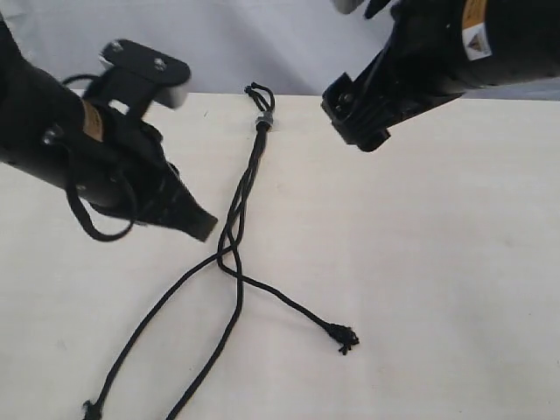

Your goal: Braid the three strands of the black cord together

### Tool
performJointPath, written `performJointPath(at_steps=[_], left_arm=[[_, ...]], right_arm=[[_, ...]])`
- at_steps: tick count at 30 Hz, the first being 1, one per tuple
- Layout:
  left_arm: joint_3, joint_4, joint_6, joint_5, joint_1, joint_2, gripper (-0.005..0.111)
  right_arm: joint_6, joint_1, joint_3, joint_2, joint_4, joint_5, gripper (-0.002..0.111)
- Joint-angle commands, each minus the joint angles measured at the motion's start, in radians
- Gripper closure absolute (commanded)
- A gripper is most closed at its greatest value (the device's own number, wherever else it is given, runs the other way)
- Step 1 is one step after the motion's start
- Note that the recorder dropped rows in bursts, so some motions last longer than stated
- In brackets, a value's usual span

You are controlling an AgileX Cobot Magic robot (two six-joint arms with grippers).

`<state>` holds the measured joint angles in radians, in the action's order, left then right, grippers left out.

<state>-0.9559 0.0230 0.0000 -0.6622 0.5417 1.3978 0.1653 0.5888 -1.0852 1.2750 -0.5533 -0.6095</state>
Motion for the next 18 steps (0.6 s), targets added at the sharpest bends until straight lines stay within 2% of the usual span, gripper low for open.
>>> performJointPath(at_steps=[1,5,7,11,13,18], left_arm=[[0.001,0.015,-0.028,-0.029,0.085,0.084,0.106],[0.001,0.015,-0.048,-0.023,0.122,0.182,0.104],[0.001,0.015,-0.059,-0.020,0.127,0.228,0.096],[0.001,0.015,-0.102,-0.006,0.127,0.315,0.068],[0.001,0.015,-0.117,0.013,0.132,0.345,0.059],[0.001,0.015,-0.121,0.074,0.164,0.394,0.057]], right_arm=[[0.030,-0.006,0.057,-0.058,-0.037,-0.016,0.009],[0.092,-0.006,0.120,-0.075,-0.105,0.030,0.009],[0.140,-0.006,0.134,-0.077,-0.160,0.044,0.009],[0.238,-0.006,0.136,-0.075,-0.258,0.047,0.009],[0.240,-0.006,0.136,-0.075,-0.258,0.047,0.009],[0.240,-0.006,0.136,-0.075,-0.258,0.051,0.009]])
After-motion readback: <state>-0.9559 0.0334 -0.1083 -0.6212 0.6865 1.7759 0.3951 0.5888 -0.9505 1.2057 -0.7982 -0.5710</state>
